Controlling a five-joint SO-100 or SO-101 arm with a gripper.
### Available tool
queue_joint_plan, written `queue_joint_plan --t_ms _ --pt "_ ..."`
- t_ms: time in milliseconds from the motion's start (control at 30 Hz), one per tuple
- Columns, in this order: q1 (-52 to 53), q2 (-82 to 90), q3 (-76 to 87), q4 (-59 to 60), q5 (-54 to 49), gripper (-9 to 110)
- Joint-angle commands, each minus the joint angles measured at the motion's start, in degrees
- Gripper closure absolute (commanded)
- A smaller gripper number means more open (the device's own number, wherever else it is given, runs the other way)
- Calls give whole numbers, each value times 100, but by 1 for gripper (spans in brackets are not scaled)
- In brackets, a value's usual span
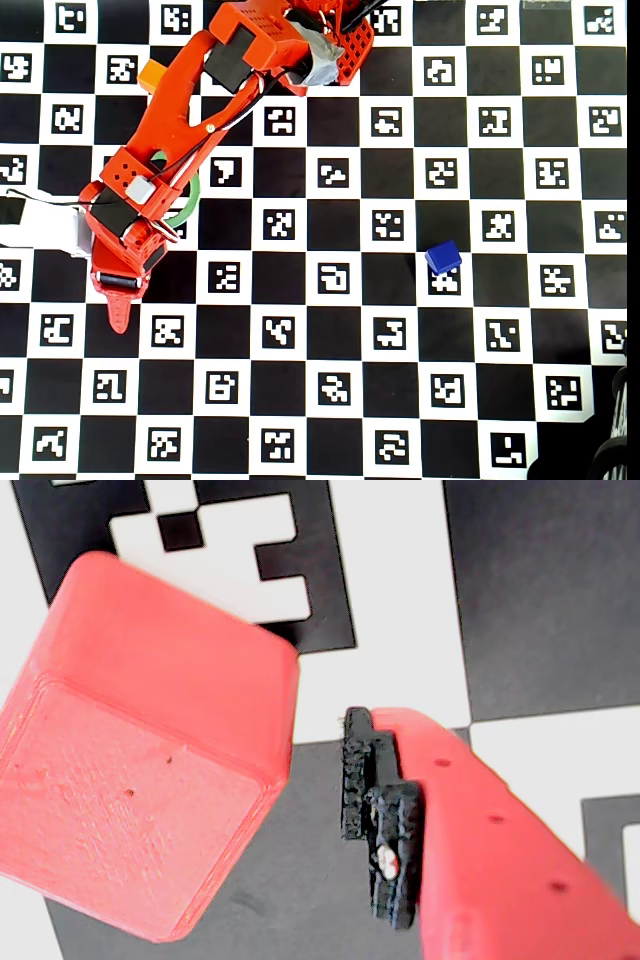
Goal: Grab the red cube then put it in the green circle then put the blue cube on top and finally the orange cube on top
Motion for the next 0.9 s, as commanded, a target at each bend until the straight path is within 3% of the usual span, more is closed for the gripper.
queue_joint_plan --t_ms 0,867 --pt "-62 272 -97 -62 211 54" --pt "-70 299 -114 -255 1784 55"
